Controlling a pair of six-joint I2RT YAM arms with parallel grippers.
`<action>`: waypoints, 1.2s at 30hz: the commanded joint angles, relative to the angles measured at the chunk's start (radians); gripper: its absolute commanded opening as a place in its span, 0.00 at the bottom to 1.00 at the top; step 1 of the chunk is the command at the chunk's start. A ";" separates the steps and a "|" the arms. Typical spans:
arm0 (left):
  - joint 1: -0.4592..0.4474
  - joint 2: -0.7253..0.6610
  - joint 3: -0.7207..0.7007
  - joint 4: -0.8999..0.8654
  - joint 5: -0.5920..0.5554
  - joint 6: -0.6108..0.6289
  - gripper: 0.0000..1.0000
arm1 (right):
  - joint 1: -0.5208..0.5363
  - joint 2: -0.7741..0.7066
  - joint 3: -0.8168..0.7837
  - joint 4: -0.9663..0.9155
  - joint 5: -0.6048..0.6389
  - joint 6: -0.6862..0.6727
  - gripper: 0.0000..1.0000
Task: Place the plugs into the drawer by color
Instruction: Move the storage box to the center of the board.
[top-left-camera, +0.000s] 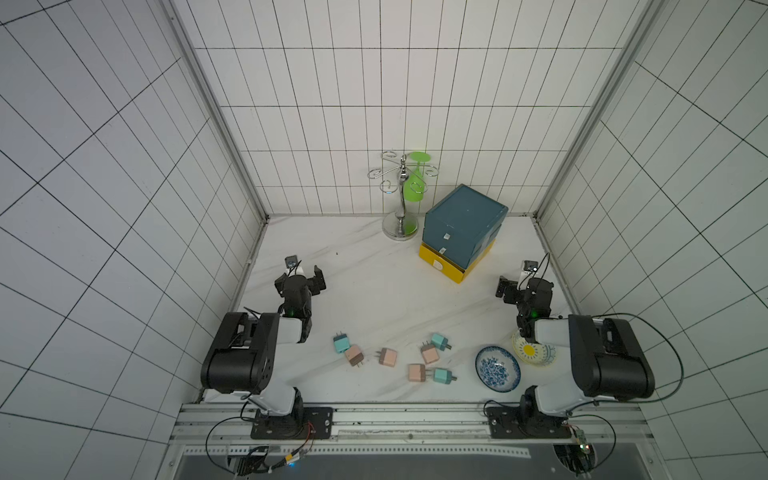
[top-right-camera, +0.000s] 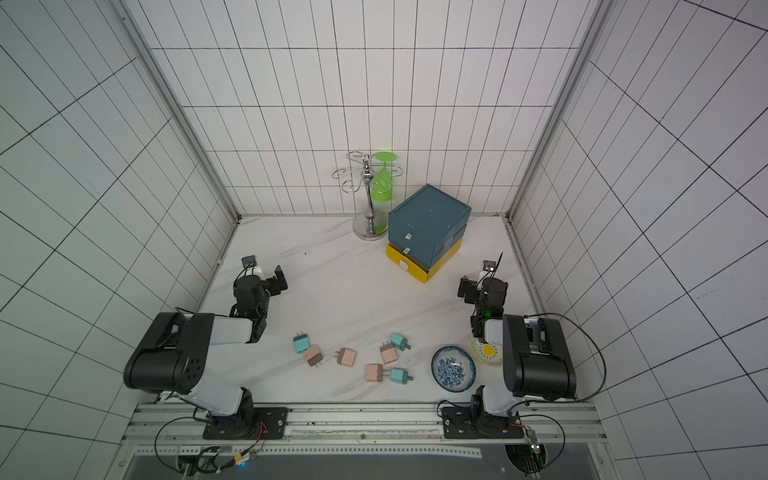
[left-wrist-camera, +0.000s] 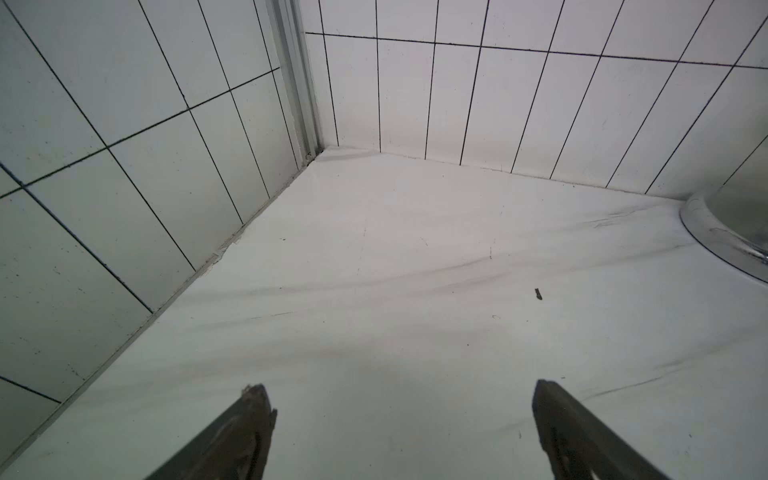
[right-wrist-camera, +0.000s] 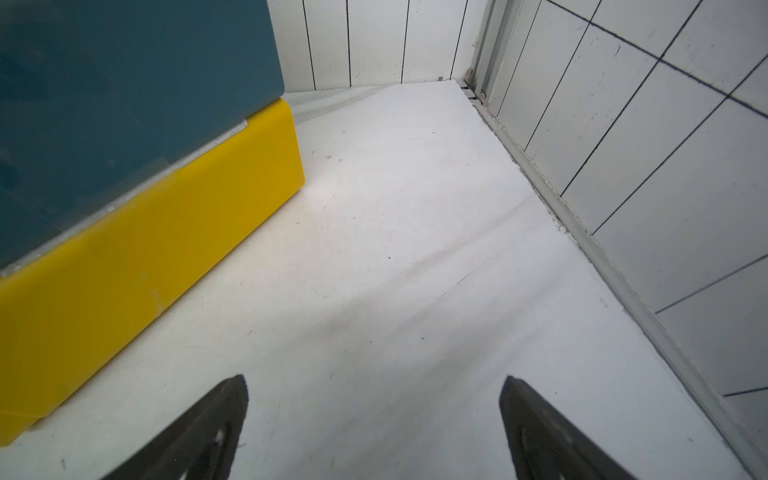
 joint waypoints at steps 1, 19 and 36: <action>0.001 -0.017 0.014 -0.004 0.007 -0.001 0.99 | -0.012 0.002 0.029 0.007 0.003 0.009 0.99; 0.001 -0.015 0.014 -0.004 0.007 -0.001 0.99 | -0.012 0.003 0.030 0.003 0.003 0.008 0.99; -0.005 -0.159 0.031 -0.115 0.055 0.044 0.99 | -0.012 -0.154 0.189 -0.405 -0.003 0.048 0.99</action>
